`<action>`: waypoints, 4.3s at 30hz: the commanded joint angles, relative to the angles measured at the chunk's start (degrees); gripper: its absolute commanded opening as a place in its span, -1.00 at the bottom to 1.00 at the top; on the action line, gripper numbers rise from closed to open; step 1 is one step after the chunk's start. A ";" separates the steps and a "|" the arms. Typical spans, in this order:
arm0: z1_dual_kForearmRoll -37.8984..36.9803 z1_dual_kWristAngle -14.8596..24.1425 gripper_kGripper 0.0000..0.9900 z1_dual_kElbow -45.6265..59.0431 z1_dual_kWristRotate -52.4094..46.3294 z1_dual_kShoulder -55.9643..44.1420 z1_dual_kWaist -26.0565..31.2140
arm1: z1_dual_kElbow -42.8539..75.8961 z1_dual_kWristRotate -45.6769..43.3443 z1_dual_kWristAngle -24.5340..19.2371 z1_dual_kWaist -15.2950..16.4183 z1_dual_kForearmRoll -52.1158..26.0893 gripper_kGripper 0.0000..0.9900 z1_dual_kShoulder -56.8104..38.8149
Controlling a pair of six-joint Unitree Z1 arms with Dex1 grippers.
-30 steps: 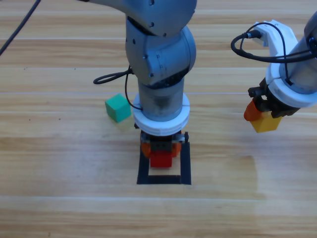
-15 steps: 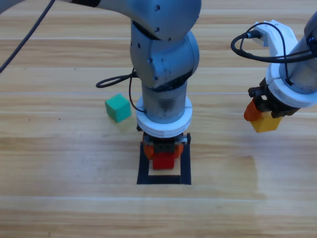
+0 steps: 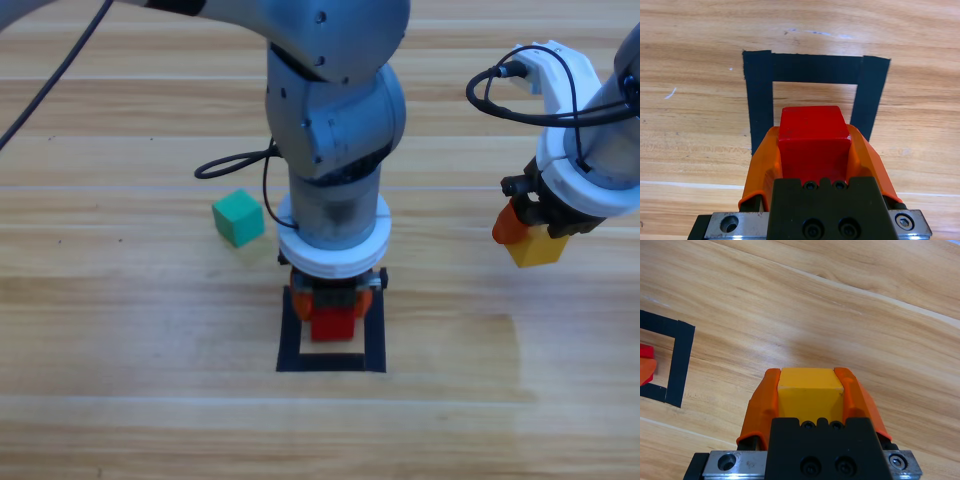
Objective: Stack the blocks in the rectangular block: red at the bottom, yellow in the middle, green on top
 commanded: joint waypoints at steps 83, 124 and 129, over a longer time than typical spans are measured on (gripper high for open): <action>-6.45 12.28 0.92 31.67 11.17 -47.53 5.40 | -23.62 21.11 -1.64 17.65 15.95 -0.97 14.11; -12.51 8.77 0.92 37.91 11.53 -47.44 5.40 | -37.42 25.06 -5.16 20.28 21.84 -0.97 26.06; -12.51 8.77 0.92 38.00 11.53 -47.44 5.40 | -37.42 25.24 -5.16 20.28 22.02 -0.96 26.06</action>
